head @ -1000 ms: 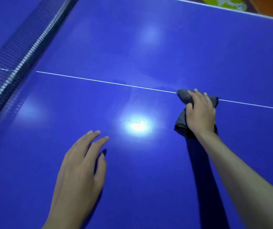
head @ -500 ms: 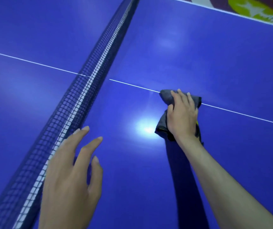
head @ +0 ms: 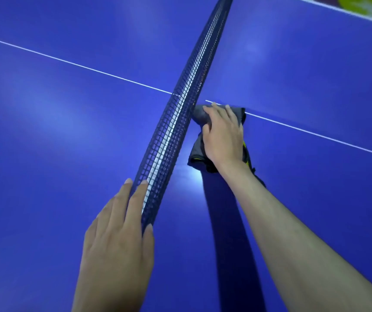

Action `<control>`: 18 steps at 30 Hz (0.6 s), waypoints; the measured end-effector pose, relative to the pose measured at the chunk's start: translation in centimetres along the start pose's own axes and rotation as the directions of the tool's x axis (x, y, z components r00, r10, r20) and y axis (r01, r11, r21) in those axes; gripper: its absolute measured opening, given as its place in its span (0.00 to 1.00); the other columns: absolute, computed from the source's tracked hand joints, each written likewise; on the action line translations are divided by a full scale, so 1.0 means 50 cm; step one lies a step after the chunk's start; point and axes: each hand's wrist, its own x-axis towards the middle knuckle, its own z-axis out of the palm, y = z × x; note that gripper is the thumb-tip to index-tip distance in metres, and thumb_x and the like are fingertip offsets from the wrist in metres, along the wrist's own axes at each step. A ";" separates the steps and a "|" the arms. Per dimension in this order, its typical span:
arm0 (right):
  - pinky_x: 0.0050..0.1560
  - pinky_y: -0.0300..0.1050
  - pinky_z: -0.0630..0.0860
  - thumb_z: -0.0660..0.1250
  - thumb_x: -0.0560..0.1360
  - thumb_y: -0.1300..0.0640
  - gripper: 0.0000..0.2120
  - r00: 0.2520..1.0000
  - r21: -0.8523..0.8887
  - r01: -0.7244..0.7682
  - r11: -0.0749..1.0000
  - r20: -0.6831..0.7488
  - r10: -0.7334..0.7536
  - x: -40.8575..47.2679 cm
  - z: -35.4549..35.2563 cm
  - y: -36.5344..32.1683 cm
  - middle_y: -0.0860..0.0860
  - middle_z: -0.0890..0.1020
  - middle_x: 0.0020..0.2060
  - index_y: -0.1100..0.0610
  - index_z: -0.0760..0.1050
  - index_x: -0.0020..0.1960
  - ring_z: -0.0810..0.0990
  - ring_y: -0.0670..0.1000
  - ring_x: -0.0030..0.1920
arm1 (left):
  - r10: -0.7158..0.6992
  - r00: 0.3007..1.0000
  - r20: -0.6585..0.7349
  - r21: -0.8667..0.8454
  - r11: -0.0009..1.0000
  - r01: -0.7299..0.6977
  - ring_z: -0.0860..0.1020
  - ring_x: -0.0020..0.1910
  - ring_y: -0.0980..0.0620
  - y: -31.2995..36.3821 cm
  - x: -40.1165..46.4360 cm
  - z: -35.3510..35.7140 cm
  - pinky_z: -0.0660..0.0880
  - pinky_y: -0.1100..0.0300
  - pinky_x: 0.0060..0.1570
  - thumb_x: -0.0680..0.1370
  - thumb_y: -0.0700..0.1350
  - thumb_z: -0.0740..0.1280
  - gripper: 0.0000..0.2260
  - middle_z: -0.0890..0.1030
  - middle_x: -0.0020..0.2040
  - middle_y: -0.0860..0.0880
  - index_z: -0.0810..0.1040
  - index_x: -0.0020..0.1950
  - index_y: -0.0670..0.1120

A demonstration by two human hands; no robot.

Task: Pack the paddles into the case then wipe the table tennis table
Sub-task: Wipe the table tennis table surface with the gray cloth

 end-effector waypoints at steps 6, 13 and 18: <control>0.78 0.62 0.60 0.62 0.81 0.62 0.23 0.999 0.045 0.052 0.998 0.002 -0.052 -0.132 0.005 -0.042 0.47 0.69 0.78 0.49 0.73 0.75 0.58 0.53 0.81 | 0.037 0.998 0.048 -0.014 0.999 -0.037 0.70 0.74 0.45 -0.037 -0.046 -0.048 0.73 0.41 0.63 0.80 0.49 0.65 0.30 0.63 0.82 0.52 0.60 0.81 0.56; 0.79 0.58 0.60 0.64 0.80 0.61 0.23 0.997 0.073 0.078 0.994 0.021 -0.079 -0.313 0.008 -0.094 0.46 0.70 0.77 0.49 0.73 0.74 0.58 0.51 0.82 | 0.047 0.995 0.084 -0.016 0.999 -0.046 0.66 0.76 0.47 -0.087 -0.127 -0.095 0.71 0.44 0.67 0.82 0.53 0.62 0.31 0.58 0.83 0.54 0.53 0.82 0.60; 0.78 0.56 0.62 0.67 0.79 0.61 0.25 0.994 0.077 0.106 0.991 0.025 -0.108 -0.478 0.008 -0.128 0.45 0.70 0.77 0.48 0.73 0.74 0.58 0.51 0.81 | 0.078 0.991 0.111 0.014 0.997 -0.081 0.65 0.77 0.47 -0.113 -0.215 -0.103 0.70 0.46 0.68 0.83 0.51 0.63 0.33 0.54 0.84 0.54 0.49 0.84 0.58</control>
